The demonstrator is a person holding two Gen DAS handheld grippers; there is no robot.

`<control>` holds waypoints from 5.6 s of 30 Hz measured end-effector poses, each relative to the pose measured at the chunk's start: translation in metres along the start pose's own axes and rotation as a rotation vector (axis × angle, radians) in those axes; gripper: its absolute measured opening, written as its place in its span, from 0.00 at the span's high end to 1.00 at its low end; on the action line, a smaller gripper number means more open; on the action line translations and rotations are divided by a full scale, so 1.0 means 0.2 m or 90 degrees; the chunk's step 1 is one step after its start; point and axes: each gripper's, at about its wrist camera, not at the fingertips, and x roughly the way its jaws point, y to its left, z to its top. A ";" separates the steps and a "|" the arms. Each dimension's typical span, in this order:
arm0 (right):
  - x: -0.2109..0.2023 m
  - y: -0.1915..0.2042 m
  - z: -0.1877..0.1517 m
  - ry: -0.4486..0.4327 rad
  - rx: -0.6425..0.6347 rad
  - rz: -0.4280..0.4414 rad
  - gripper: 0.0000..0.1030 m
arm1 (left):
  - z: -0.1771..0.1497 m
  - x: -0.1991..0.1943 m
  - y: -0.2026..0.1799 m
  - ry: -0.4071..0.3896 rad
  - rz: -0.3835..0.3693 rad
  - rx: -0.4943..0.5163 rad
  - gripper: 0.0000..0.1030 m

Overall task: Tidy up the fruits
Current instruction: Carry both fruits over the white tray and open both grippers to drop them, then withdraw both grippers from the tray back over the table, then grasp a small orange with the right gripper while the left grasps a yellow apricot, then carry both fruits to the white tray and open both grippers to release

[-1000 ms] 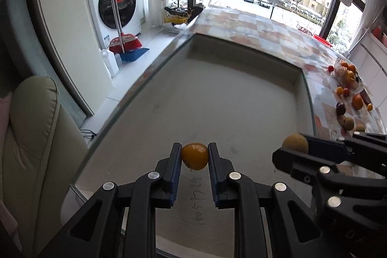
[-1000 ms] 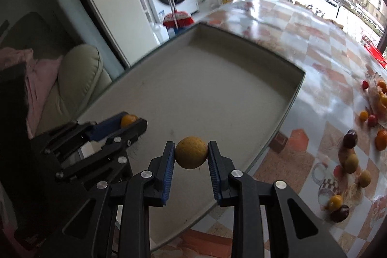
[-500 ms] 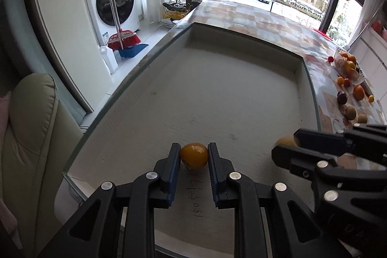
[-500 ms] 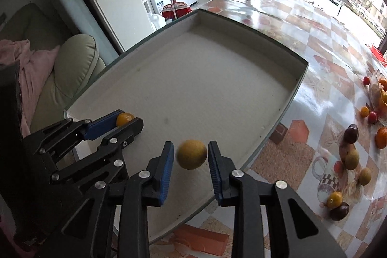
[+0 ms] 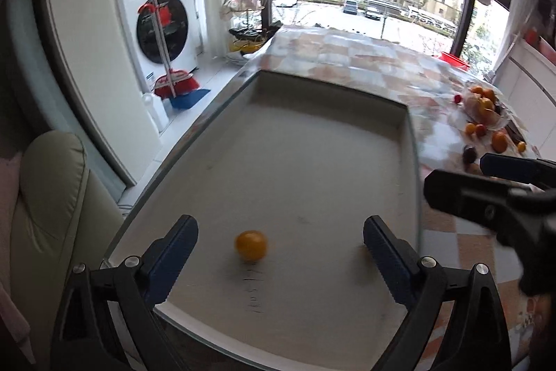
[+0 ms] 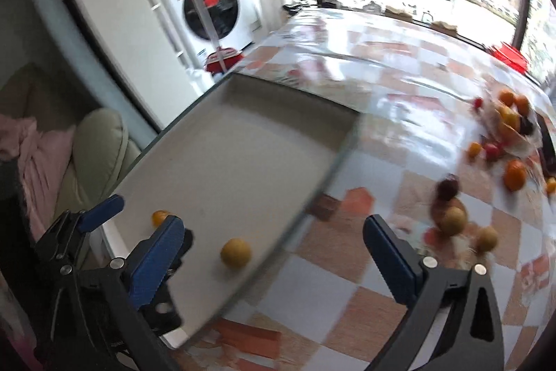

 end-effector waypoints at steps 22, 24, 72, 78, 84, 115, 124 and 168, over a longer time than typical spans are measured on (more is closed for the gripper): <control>-0.34 -1.15 -0.46 0.007 0.287 -0.189 0.00 | -0.02 -0.11 -0.75 0.016 -0.082 0.189 0.06; -0.37 -1.26 -0.55 0.006 0.318 -0.214 0.00 | -0.06 -0.08 -0.82 0.025 -0.086 0.202 0.06; -0.41 -1.32 -0.77 -0.039 0.248 -0.335 0.00 | -0.22 0.14 -0.94 0.045 -0.121 0.137 0.00; -0.41 -1.32 -0.77 -0.039 0.247 -0.336 0.00 | -0.23 0.14 -0.94 0.046 -0.121 0.136 0.00; -0.40 -1.33 -0.76 -0.016 0.248 -0.332 0.00 | -0.22 0.14 -0.94 0.046 -0.121 0.136 0.00; -0.10 -1.82 -0.03 -0.083 0.313 -0.319 0.77 | -0.23 0.13 -0.94 0.045 -0.121 0.136 0.00; -0.28 -1.69 -0.30 -0.075 0.334 -0.204 0.77 | -0.22 0.13 -0.95 0.056 -0.110 0.134 0.00; -0.44 -0.79 -0.67 -0.038 0.178 -0.099 0.77 | -0.04 -0.14 -0.57 0.017 -0.108 0.066 0.73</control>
